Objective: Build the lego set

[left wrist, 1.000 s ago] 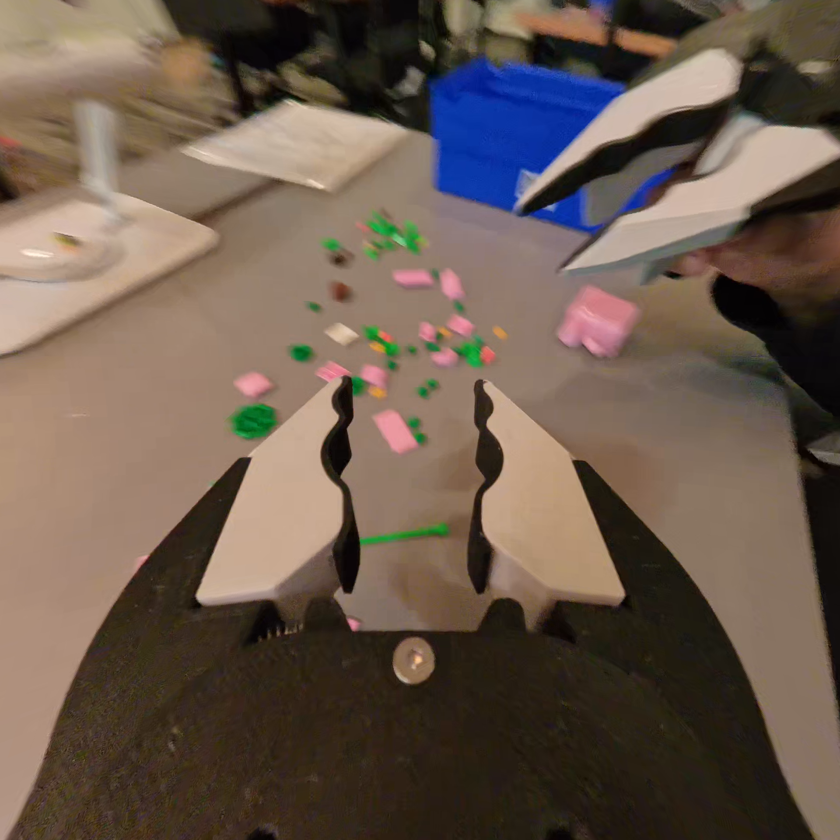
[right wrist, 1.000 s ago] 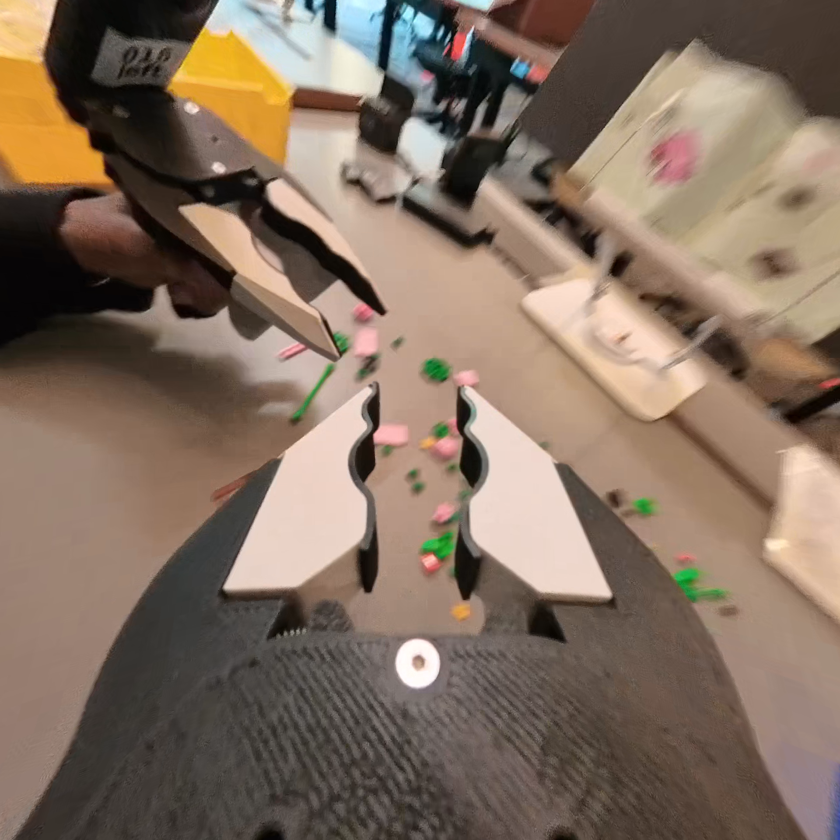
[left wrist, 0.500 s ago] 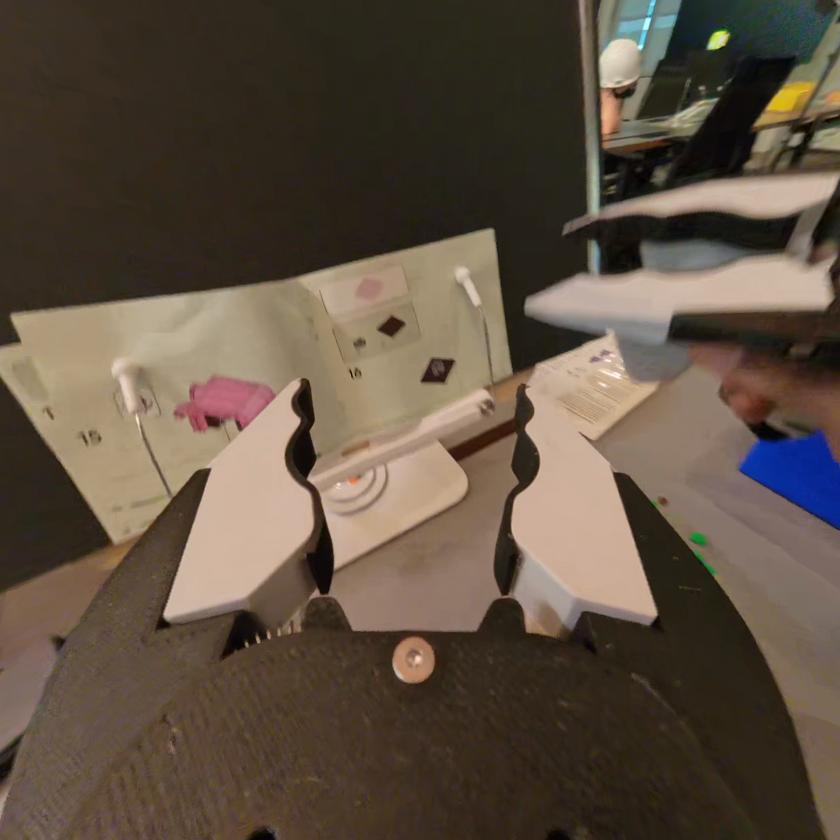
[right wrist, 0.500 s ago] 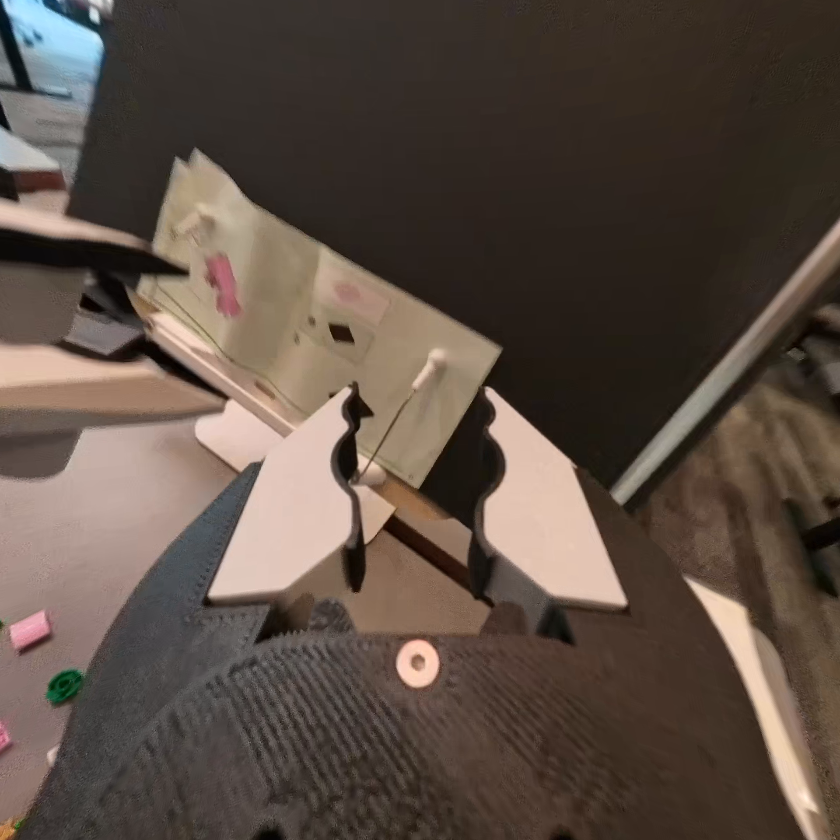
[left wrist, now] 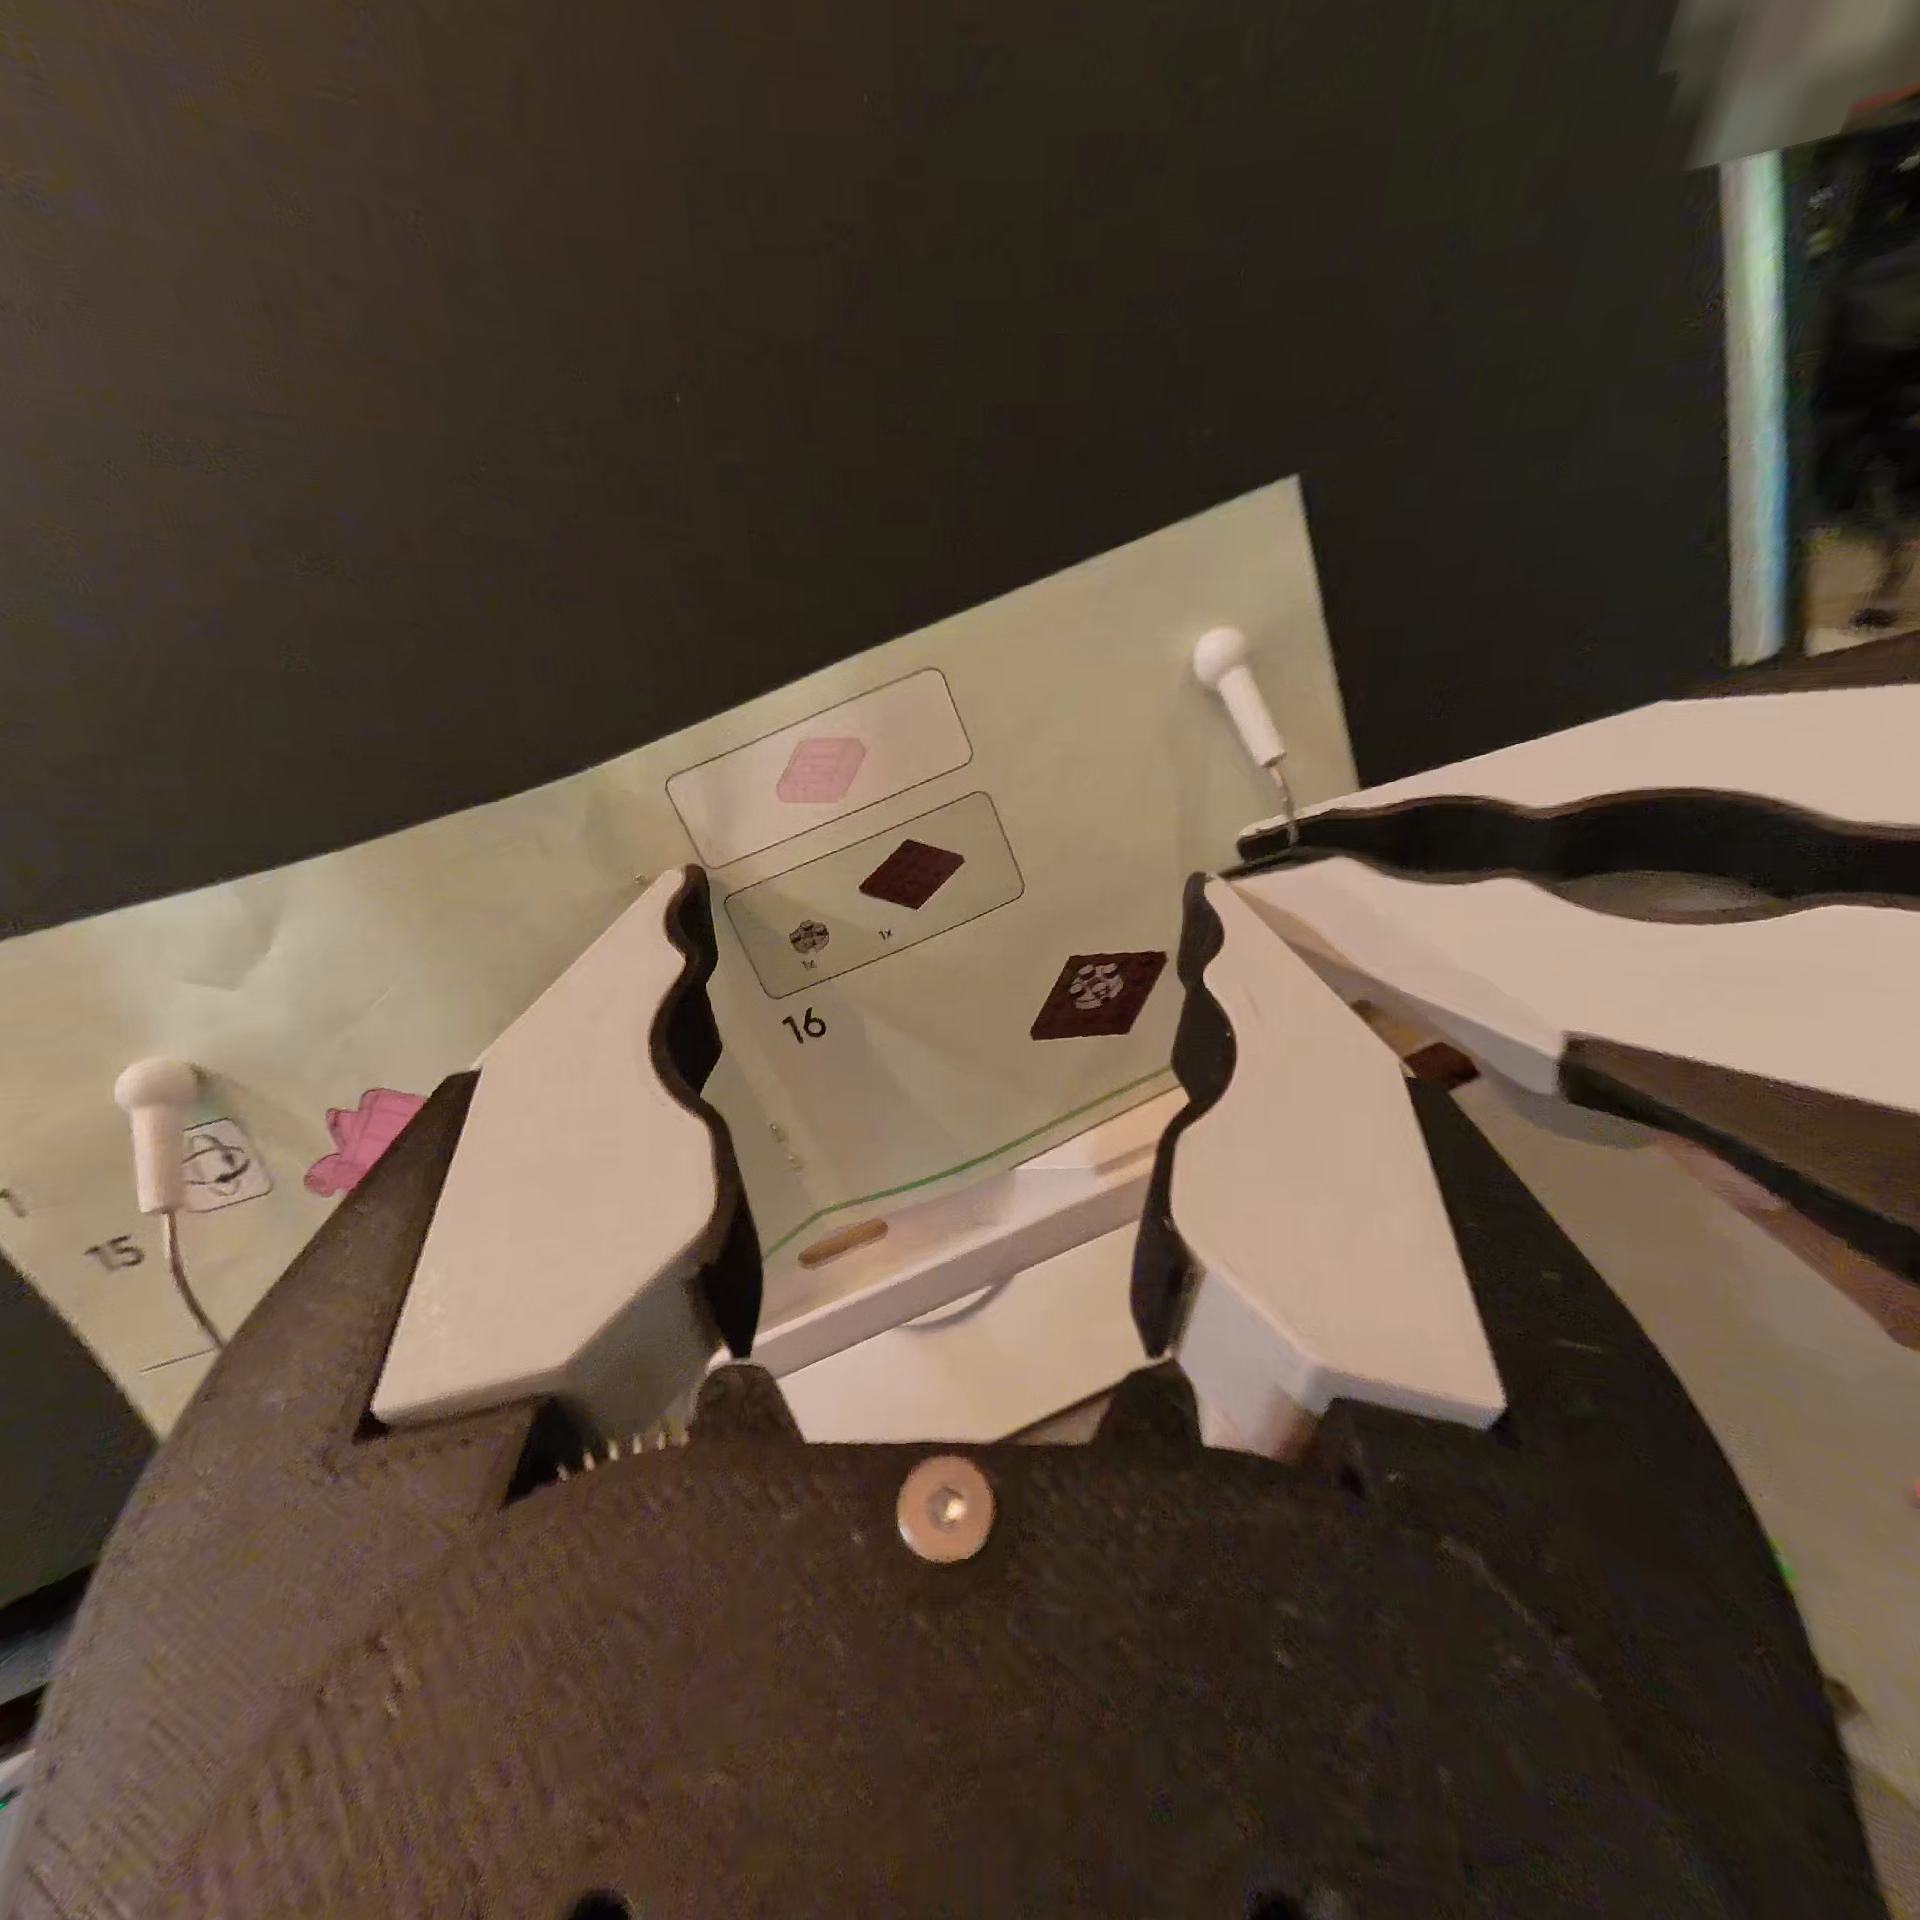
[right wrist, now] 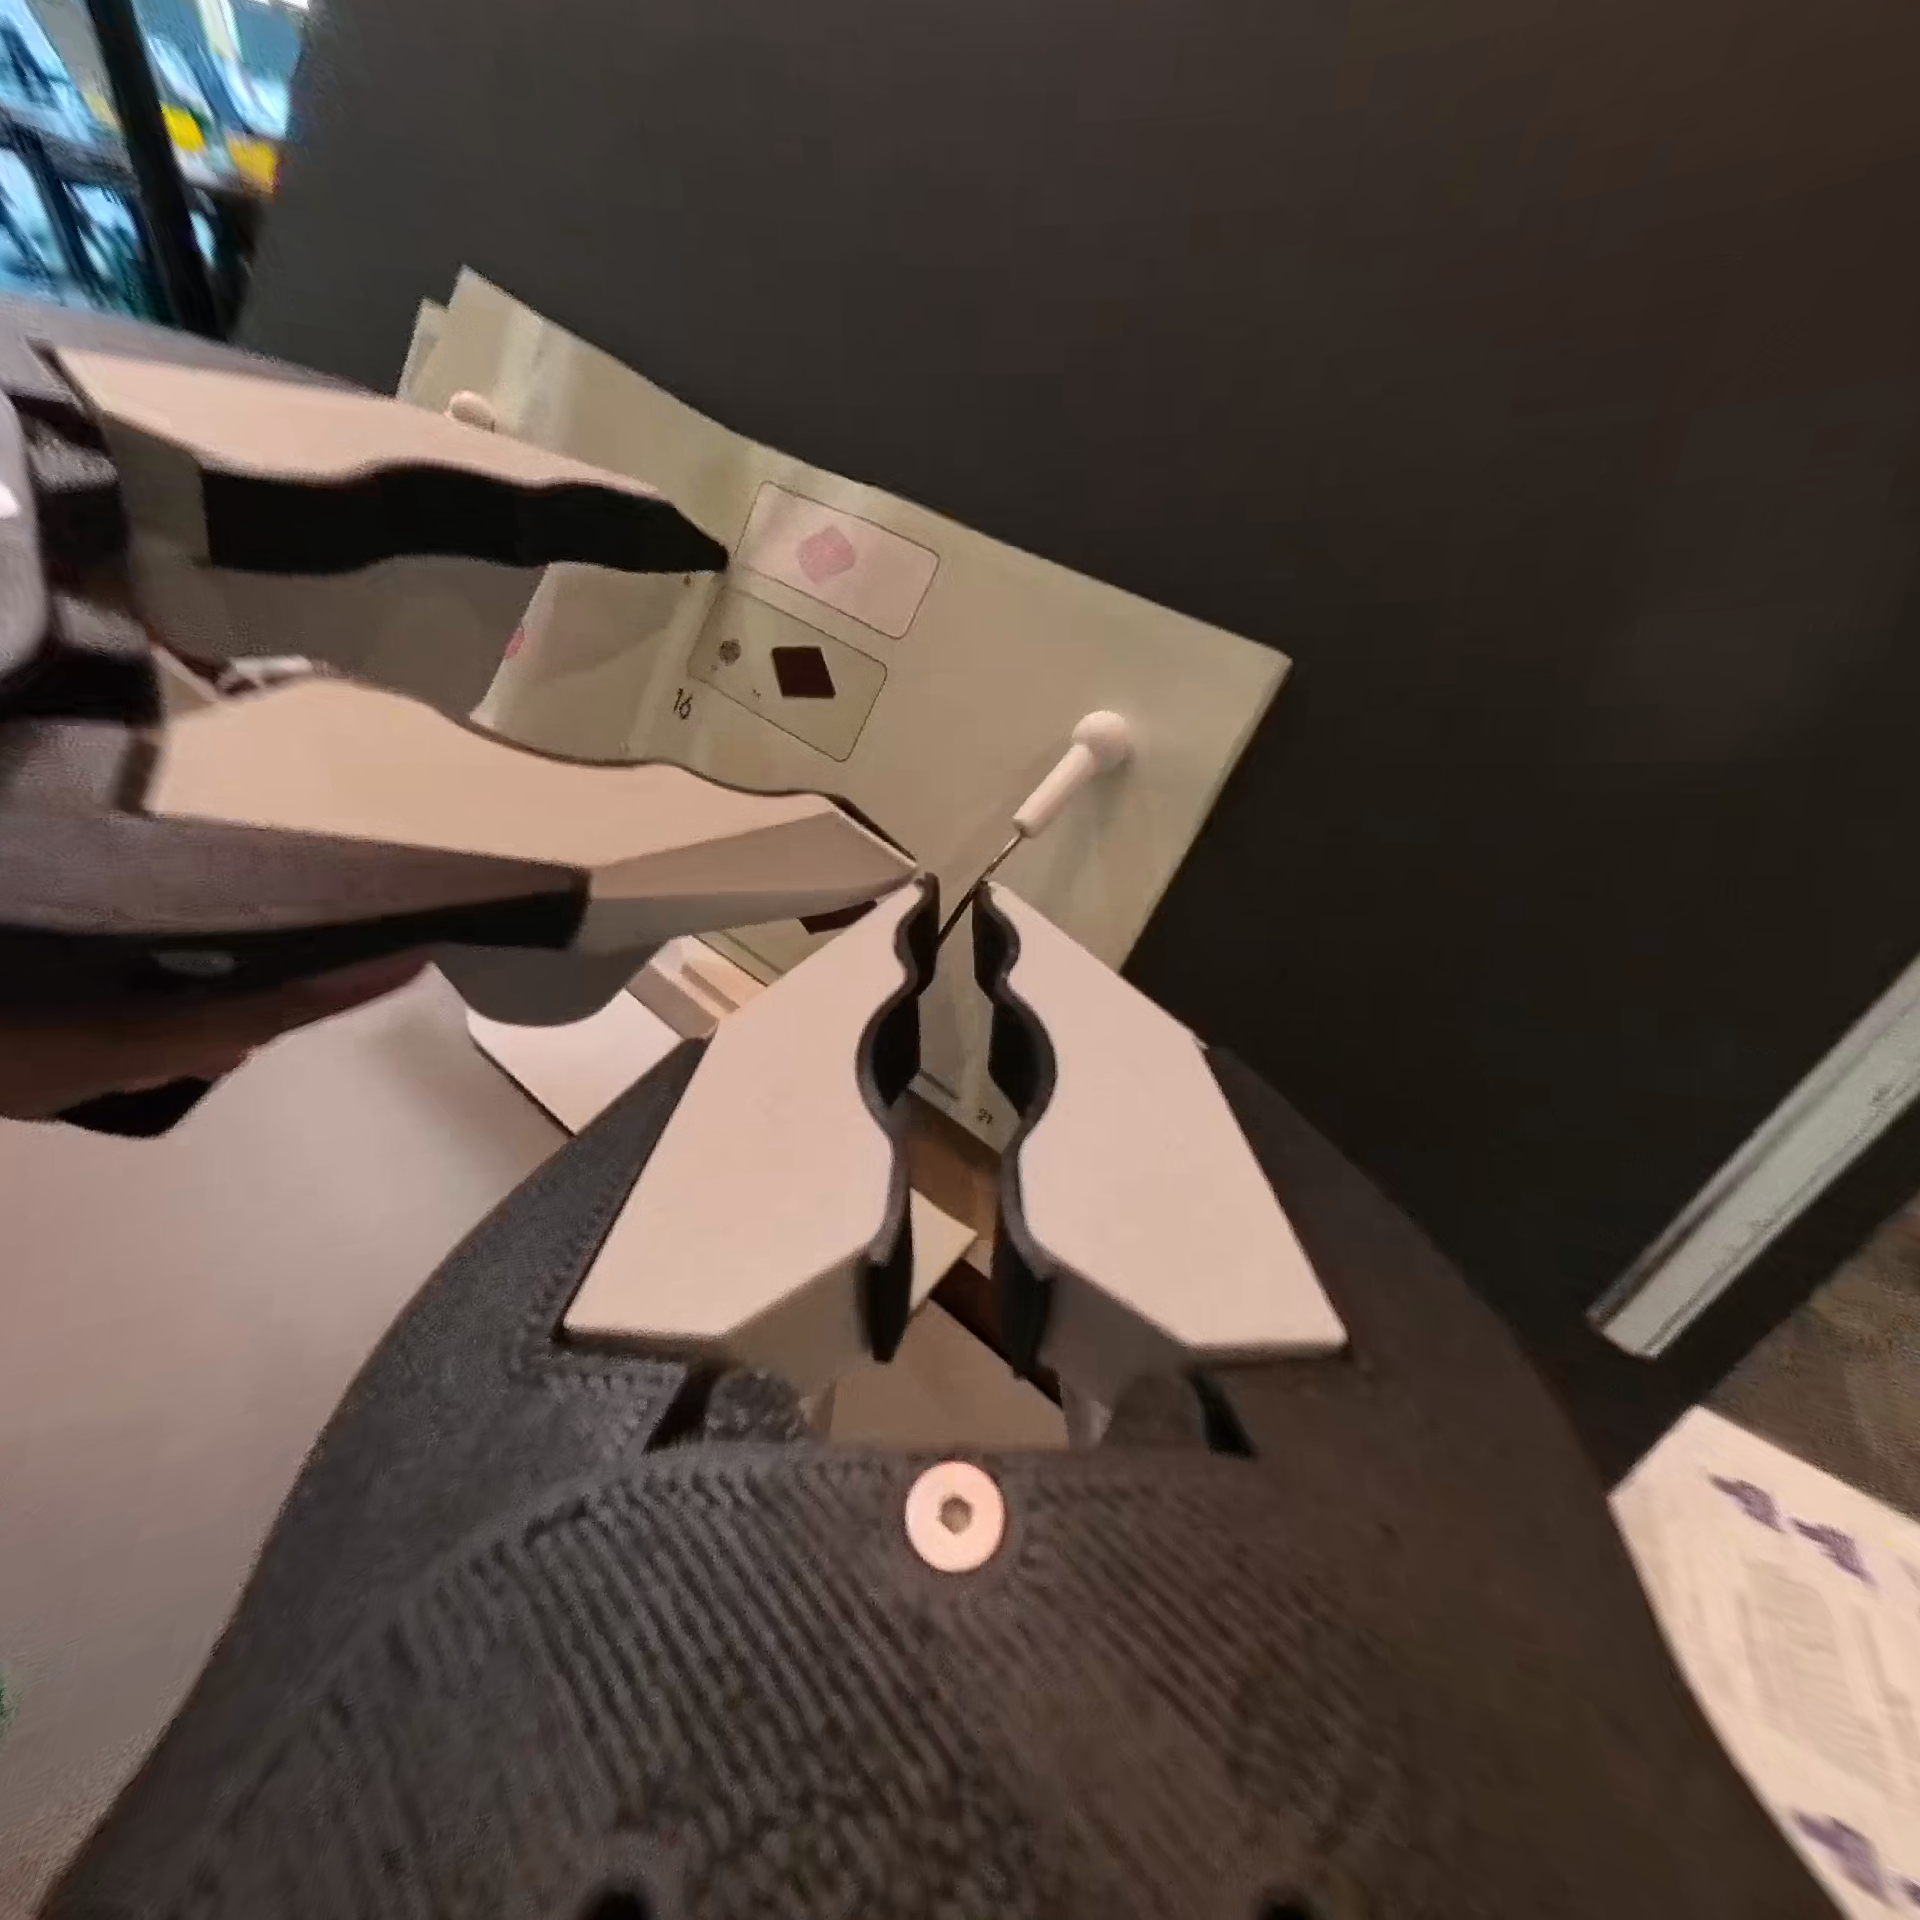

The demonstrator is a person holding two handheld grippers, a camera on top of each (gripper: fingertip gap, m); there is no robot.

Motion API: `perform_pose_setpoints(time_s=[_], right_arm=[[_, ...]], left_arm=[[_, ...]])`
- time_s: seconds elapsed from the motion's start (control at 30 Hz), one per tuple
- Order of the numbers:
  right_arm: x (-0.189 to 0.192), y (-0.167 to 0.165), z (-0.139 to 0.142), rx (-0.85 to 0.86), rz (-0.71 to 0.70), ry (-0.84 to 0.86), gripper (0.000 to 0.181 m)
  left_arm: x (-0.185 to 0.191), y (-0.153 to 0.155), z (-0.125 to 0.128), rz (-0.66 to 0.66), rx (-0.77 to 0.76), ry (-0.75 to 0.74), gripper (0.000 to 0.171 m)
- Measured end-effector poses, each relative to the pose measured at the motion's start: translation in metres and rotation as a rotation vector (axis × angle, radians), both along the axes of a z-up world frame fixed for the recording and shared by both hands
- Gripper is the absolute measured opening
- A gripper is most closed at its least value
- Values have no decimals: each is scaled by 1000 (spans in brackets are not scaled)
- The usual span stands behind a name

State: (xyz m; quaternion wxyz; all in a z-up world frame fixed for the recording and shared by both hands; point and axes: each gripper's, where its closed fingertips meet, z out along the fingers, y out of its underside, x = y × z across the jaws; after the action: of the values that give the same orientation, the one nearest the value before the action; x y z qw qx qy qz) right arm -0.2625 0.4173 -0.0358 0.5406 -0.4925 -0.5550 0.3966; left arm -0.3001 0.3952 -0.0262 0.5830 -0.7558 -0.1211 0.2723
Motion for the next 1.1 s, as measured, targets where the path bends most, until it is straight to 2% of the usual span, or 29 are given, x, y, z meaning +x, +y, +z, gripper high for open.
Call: perform_pose_setpoints(time_s=[0.13,0.37,0.4,0.47,0.67,0.8,0.97,1.07,1.1], right_arm=[[3,2,0,-23,-5,34,4],[5,3,2,-31,0,116,4],[6,3,3,-26,1,131,4],[7,2,3,-14,-5,155,4],[8,3,3,-9,-14,190,4],[6,4,2,20,-2,144,5],[4,3,2,97,-27,100,6],[5,3,2,127,-21,87,11],[6,1,5,126,-10,94,17]], left_arm=[[-7,-1,-6,100,-7,105,84],[-13,-6,-3,125,58,56,65],[-14,-7,-2,128,57,52,60],[-19,-13,3,134,103,13,34],[-29,-24,6,105,125,-23,2],[-31,-32,14,13,233,-124,4],[-38,-59,49,-86,436,-215,25],[-42,-74,64,-107,472,-237,36],[-43,-78,67,-103,470,-240,38]])
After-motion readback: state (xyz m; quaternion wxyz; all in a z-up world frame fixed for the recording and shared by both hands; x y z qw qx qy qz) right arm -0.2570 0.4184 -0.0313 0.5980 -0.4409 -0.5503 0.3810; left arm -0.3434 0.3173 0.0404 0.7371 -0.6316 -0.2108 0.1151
